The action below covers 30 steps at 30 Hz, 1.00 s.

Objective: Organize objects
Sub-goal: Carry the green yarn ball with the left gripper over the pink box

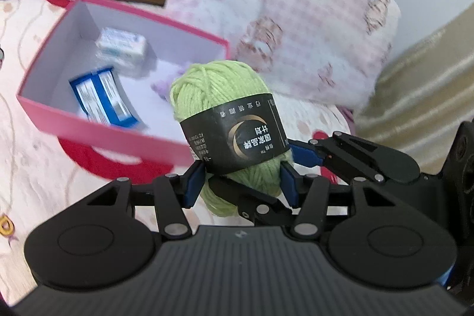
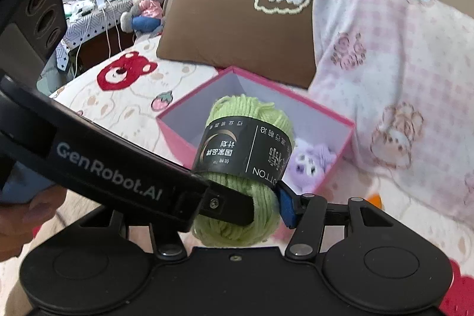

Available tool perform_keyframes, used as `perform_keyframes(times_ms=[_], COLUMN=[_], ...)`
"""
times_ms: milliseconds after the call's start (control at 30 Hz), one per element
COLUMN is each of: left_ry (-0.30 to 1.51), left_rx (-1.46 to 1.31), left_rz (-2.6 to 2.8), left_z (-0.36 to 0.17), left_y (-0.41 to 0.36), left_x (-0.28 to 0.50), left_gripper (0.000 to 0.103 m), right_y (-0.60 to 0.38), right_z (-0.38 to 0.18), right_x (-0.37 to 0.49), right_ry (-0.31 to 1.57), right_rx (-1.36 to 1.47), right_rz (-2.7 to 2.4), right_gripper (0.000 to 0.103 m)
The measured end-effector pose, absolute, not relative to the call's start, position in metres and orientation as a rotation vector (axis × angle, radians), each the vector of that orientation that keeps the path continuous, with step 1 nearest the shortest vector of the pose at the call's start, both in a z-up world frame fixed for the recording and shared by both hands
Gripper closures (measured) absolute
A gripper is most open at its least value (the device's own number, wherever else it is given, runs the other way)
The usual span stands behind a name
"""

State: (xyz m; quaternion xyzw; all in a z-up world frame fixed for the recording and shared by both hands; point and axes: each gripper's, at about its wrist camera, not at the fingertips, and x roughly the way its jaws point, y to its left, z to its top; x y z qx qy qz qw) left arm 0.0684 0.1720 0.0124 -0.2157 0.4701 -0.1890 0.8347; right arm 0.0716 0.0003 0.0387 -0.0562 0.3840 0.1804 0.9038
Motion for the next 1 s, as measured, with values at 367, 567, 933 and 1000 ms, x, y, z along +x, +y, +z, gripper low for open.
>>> perform_keyframes(times_ms=[367,567,933,1000], left_ry=[1.076,1.171,1.237,1.247], left_rx=[-0.577,-0.618,-0.604,-0.607], left_rz=[-0.331,-0.295,-0.241,-0.23], left_z=[-0.017,-0.053,-0.091,-0.097], left_y=[0.202,0.199,0.193,0.194], left_x=[0.15,0.178,0.198,0.201], left_gripper=[0.05,0.05,0.05,0.049], right_y=[-0.008,-0.007,-0.018,-0.018], right_z=[0.013,-0.02,-0.064,-0.069], right_x=[0.156,0.179,0.204,0.207], right_ry=[0.841,0.897,0.97,0.977], right_rx=[0.036,0.013,0.088,0.089], right_rz=[0.385,0.396,0.432,0.442], right_gripper=[0.043,0.043,0.044,0.044])
